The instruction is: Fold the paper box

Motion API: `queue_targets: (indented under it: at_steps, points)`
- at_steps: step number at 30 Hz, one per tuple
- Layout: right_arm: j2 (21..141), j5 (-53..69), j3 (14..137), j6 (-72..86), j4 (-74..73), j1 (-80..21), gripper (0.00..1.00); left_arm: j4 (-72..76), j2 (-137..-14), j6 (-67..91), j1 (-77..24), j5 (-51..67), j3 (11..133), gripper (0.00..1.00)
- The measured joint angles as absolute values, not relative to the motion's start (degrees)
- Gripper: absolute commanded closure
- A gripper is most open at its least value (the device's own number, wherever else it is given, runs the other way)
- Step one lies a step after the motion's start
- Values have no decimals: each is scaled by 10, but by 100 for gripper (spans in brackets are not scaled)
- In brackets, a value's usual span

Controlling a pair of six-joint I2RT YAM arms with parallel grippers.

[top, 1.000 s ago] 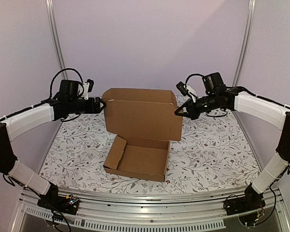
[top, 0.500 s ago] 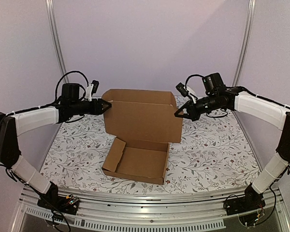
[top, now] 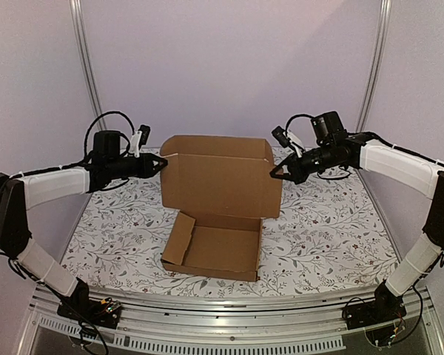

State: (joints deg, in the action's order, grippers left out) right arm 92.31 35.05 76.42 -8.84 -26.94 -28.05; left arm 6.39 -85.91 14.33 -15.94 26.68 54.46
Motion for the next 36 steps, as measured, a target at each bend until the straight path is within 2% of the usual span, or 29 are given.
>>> queue_targets:
  at_steps: [8,18,27,36]
  points:
    - [920,336,754,-57,-255,-281,100,75,-848,146,-187,258,532,100]
    - [896,269,721,-11,-222,-299,100,74,-809,145,-223,223,506,100]
    - [830,113,655,68,-176,-373,100,57,-761,146,-286,118,486,100]
    - [784,-76,598,171,-132,-463,100,51,-709,164,-390,-37,458,100]
